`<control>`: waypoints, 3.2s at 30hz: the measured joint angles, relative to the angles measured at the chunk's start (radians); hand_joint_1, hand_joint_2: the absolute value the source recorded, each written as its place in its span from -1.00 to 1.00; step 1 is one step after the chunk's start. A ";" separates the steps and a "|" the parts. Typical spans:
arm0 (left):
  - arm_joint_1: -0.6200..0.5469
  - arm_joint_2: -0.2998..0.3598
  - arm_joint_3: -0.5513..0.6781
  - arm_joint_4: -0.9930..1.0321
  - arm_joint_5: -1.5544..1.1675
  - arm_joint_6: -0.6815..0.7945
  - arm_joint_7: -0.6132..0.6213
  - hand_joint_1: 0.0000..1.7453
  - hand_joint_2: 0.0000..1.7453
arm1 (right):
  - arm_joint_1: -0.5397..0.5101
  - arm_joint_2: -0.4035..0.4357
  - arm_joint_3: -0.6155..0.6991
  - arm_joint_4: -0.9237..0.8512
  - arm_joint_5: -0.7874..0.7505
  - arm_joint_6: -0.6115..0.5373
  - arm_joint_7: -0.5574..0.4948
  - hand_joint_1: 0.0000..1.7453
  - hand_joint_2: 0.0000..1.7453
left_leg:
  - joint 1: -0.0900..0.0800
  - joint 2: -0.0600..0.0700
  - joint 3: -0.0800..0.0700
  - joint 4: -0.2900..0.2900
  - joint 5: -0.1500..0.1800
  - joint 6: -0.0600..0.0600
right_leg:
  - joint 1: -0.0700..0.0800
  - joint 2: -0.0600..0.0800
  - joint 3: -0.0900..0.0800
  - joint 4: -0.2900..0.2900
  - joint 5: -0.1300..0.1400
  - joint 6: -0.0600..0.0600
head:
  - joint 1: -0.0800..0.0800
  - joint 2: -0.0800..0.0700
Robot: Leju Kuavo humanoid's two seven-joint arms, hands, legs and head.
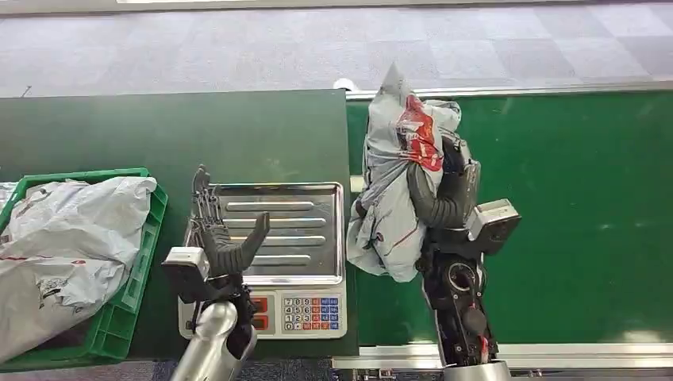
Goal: Moved the parcel from conveyor to table for the left to box.
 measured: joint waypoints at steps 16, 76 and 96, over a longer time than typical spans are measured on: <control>0.037 0.024 0.102 -0.074 0.038 0.037 0.000 -1.00 1.00 | -0.003 -0.013 -0.026 -0.024 -0.034 -0.029 -0.002 1.00 1.00 | 0.000 0.000 0.000 0.000 0.000 0.000 | 0.000 0.000 0.000 0.000 0.000 0.000 | 0.000 0.000; 0.049 0.028 0.141 -0.102 0.038 0.036 0.000 -1.00 1.00 | -0.004 -0.019 -0.042 -0.035 -0.034 -0.029 -0.002 1.00 1.00 | 0.000 0.000 0.000 0.000 0.000 0.000 | 0.000 0.000 0.000 0.000 0.000 0.000 | 0.000 0.000; 0.049 0.028 0.142 -0.103 0.038 0.036 0.000 -1.00 1.00 | -0.004 -0.019 -0.047 -0.035 -0.034 -0.029 -0.002 1.00 1.00 | 0.000 0.000 0.000 0.000 0.000 0.000 | 0.000 0.000 0.000 0.000 0.000 0.000 | 0.000 0.000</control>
